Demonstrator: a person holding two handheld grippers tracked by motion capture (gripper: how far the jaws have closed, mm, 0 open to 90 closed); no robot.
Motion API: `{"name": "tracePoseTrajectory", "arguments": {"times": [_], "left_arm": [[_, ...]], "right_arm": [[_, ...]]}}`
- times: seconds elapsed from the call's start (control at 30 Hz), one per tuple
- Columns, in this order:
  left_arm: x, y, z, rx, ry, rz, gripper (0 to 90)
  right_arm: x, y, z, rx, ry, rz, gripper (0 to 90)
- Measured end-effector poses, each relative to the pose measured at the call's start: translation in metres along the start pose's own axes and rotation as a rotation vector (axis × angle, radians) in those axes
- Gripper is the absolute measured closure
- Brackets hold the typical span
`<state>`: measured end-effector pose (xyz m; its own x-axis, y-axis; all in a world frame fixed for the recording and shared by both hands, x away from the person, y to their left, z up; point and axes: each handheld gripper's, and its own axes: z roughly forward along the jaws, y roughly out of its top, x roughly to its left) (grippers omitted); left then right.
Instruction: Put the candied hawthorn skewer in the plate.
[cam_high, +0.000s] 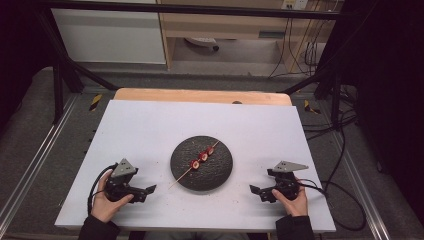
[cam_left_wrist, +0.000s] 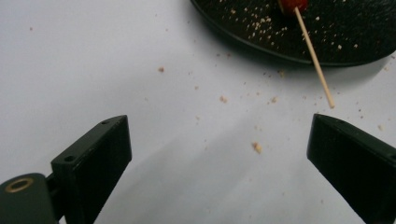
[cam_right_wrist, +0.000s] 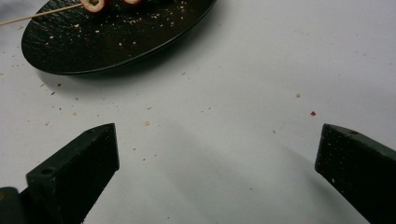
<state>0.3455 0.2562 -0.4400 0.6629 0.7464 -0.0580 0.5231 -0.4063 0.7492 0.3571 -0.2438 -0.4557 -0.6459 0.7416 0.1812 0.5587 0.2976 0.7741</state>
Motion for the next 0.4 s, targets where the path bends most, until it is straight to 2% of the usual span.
{"name": "tracePoseTrajectory", "arguments": {"times": [0.4], "left_arm": [[0.0077, -0.0108, -0.0041, -0.012, 0.003, -0.009, 5.8]], "right_arm": [[0.0012, -0.0009, 0.0009, 0.018, 0.003, 0.002, 0.6]]}}
